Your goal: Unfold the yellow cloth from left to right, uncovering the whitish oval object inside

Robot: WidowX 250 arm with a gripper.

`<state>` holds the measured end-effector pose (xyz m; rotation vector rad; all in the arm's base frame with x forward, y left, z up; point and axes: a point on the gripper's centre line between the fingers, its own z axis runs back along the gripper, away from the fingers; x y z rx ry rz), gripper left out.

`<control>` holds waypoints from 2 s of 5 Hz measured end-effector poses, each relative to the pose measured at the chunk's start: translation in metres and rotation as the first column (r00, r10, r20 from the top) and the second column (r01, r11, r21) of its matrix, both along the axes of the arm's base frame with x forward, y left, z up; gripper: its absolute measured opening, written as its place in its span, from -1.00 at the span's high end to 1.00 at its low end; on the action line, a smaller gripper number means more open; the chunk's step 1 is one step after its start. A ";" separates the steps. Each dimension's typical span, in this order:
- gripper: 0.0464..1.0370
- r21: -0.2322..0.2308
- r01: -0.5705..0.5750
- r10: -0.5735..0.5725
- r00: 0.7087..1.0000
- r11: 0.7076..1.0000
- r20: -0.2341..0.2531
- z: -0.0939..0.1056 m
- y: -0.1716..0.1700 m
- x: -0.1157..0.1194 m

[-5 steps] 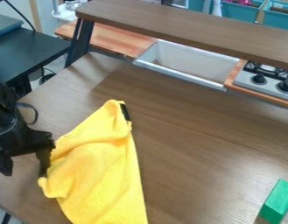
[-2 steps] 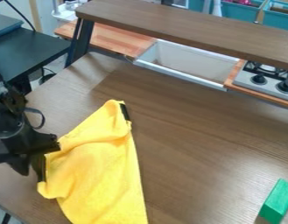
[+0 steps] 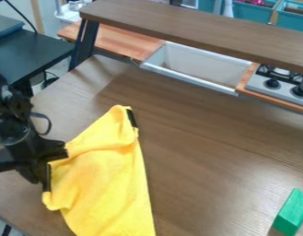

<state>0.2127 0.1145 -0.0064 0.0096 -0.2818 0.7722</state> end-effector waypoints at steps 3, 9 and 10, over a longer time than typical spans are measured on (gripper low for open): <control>-0.52 -0.082 0.050 -0.048 0.999 0.995 0.021 0.013 -0.006 -0.004; 0.31 -0.028 0.053 -0.053 0.999 0.998 0.002 -0.012 -0.007 0.008; 0.75 -0.070 0.050 -0.051 0.999 0.996 -0.013 -0.007 -0.013 0.007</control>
